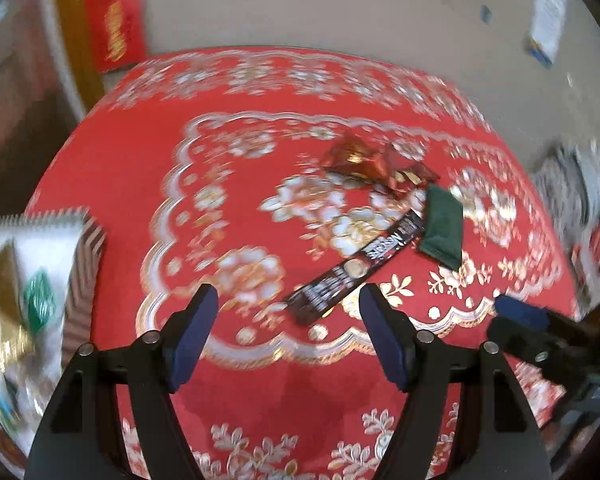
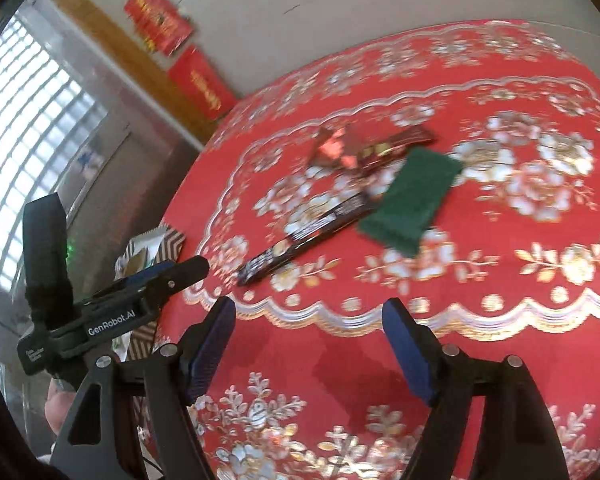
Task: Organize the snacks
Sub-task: 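Grasp the Nescafe stick with the left tool while the right grasps the dark green pack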
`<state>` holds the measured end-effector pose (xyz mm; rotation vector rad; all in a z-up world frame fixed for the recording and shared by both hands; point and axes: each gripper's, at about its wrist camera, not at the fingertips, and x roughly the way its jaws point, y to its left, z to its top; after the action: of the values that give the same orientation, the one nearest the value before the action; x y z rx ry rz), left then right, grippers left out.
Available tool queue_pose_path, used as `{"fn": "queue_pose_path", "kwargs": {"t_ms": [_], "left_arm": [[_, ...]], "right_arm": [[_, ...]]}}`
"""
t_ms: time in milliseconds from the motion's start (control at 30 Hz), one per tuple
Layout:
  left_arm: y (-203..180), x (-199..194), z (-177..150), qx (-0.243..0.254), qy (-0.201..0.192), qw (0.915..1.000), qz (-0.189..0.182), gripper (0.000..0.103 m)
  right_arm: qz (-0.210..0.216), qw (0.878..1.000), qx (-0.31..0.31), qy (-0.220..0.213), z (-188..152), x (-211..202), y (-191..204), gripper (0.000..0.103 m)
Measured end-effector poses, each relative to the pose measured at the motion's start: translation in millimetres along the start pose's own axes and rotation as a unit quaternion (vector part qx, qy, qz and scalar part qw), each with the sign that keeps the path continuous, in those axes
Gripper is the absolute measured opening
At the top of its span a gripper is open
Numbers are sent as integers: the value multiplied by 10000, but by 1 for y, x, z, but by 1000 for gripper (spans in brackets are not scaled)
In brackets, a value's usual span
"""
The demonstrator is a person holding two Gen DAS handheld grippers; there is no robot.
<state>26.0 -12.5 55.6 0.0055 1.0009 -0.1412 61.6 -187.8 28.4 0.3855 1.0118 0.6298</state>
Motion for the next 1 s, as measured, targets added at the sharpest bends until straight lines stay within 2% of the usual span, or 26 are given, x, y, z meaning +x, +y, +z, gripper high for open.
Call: {"fn": "queue_pose_path", "kwargs": {"t_ms": [133,233,333,467,567,667,733,833,1000], "left_arm": [[-24,23,8,593,292,9978,-43,73],[-33,38,10,745,424,9962,-175,73],[-43,47,10,905,445,9947,-198,73],[-52,60,11,1023,523,9933,-100,73],[-49,67,14,851,561,9947,-127,72],[-45,67,17,767,499,9958,-46,58],[-42,67,20,715,483,9963,5,41],[-38,67,21,668,489,9966,42,26],[-31,59,13,535,490,9973,55,21]], "right_arm": [[-97,9997,199,-142,4,-9,-19,78],[-197,9993,228,-226,7,-12,-24,78],[-491,9980,221,-335,14,-13,-26,78],[-871,9947,347,-415,28,-2,-29,78],[-1150,9914,463,-409,41,10,-32,78],[-1463,9875,477,-352,51,25,-34,78],[-1565,9859,489,-334,56,33,-34,78],[-1768,9829,447,-271,64,49,-30,78],[-2019,9788,318,-109,67,76,-18,79]]}}
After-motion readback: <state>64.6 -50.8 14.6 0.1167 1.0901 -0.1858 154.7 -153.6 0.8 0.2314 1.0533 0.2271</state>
